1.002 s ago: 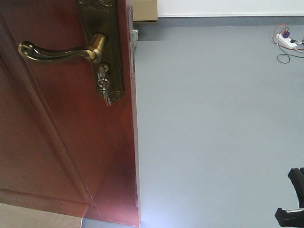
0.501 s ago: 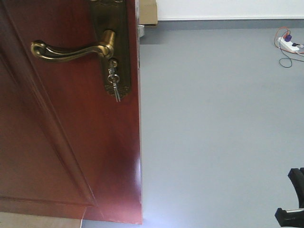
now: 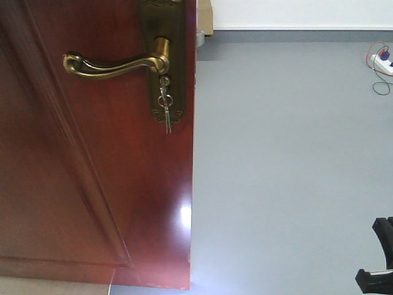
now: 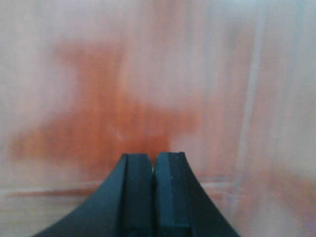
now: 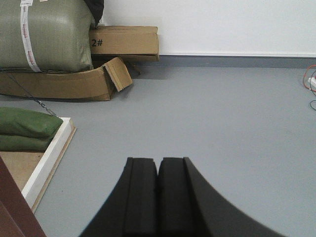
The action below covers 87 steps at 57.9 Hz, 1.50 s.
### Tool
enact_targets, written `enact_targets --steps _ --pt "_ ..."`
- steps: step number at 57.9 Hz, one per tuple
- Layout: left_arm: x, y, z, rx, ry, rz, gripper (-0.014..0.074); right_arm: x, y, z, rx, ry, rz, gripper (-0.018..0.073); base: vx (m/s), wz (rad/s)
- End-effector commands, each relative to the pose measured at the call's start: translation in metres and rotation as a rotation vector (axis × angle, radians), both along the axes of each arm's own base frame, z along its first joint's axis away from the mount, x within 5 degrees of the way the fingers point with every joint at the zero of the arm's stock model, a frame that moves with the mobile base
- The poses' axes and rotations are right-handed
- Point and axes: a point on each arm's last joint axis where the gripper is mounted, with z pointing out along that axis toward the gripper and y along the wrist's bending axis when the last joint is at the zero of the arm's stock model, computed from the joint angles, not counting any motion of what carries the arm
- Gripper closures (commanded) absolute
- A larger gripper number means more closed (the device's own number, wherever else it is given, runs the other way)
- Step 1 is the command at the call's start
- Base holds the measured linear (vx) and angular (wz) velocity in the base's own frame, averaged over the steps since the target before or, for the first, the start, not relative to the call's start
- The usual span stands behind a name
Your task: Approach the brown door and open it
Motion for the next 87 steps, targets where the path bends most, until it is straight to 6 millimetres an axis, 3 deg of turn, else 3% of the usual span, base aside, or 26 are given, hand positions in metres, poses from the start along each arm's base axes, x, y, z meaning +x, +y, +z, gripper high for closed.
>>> enact_targets --steps 1,87 --pt "-0.0055 -0.0004 0.0105 -0.022 -0.033 -0.007 0.0600 0.0017 -0.0006 0.0058 -0.010 -0.079 -0.005 0.0559 0.09 0.05" --pt "-0.0055 -0.0004 0.0105 -0.022 -0.033 -0.007 0.0600 0.0018 -0.0006 0.0062 -0.010 -0.083 -0.005 0.0559 0.04 0.02"
